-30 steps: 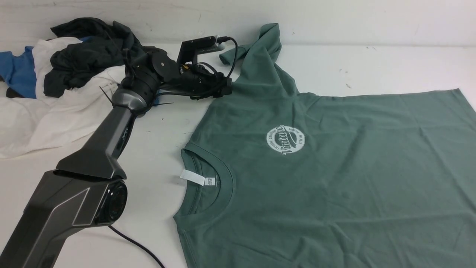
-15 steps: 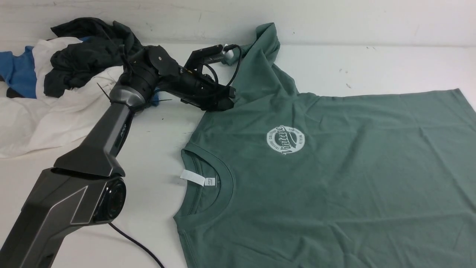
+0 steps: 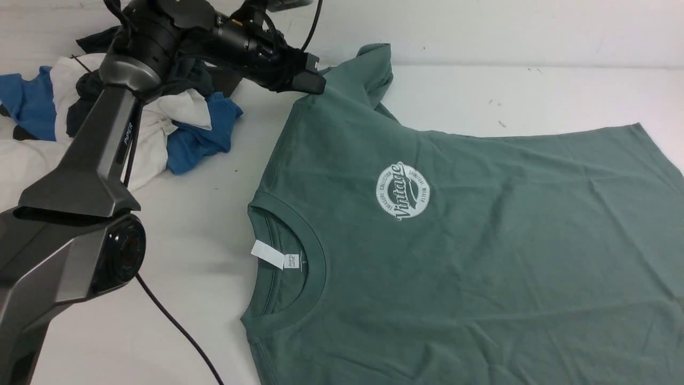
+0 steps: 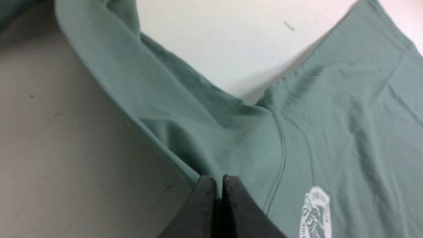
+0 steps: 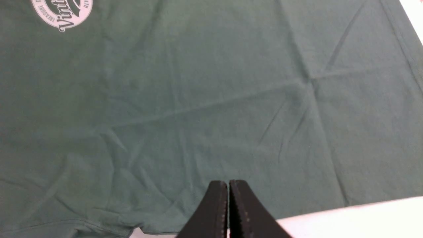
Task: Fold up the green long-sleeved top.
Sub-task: Use the left arm to clamp the cuff farthest from it
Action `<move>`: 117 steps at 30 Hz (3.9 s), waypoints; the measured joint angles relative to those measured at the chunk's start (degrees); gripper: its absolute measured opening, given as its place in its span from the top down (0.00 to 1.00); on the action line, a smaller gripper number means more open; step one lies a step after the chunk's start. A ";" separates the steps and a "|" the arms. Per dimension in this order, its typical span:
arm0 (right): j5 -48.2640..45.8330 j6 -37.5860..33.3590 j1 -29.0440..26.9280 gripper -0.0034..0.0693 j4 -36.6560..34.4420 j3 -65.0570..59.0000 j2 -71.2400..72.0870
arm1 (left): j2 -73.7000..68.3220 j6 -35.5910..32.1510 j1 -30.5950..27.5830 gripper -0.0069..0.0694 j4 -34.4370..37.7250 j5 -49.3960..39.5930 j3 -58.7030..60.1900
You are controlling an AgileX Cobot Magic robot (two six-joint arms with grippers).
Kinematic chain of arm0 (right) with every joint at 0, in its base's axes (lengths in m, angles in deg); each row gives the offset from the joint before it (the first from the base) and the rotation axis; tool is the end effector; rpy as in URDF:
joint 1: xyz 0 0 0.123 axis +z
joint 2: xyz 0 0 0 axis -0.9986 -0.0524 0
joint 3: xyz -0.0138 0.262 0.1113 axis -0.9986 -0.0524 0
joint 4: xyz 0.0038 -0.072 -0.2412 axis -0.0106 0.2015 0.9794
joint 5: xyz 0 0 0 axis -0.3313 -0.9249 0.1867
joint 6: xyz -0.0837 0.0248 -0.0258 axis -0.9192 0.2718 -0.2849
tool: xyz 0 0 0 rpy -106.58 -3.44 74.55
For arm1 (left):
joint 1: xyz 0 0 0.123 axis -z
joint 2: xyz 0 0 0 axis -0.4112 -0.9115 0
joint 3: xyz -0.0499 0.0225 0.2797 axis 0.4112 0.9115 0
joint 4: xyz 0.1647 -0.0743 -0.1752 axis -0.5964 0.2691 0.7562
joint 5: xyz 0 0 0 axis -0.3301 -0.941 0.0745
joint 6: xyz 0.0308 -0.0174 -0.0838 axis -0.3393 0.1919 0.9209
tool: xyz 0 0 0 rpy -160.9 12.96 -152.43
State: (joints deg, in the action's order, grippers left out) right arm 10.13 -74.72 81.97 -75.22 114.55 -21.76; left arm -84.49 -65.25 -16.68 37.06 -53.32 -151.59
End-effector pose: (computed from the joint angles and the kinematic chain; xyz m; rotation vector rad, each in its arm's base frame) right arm 0.0900 0.0031 0.3353 0.1313 2.4859 0.1386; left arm 0.5389 -0.1319 0.2521 0.5715 2.2303 -0.8714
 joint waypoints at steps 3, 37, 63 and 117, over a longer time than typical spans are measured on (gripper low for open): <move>0.07 0.00 0.00 0.95 0.06 0.00 0.00 | 0.13 2.88 0.06 0.91 2.41 -0.43 0.00; 2.07 -0.46 0.00 0.94 0.19 0.02 -4.68 | 23.71 5.59 13.09 0.88 -22.26 0.93 52.93; 1.79 -0.46 0.00 0.94 -0.79 0.02 -4.68 | 13.37 13.58 9.62 0.25 -24.76 26.92 33.78; 1.10 -1.53 0.00 0.94 -1.27 0.02 -4.68 | 2.34 -3.04 -1.83 0.88 6.02 7.55 6.24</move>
State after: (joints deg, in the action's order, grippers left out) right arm 11.23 -76.25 81.97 -76.49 114.57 -26.45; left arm -82.15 -68.29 -18.51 43.08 -45.77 -145.35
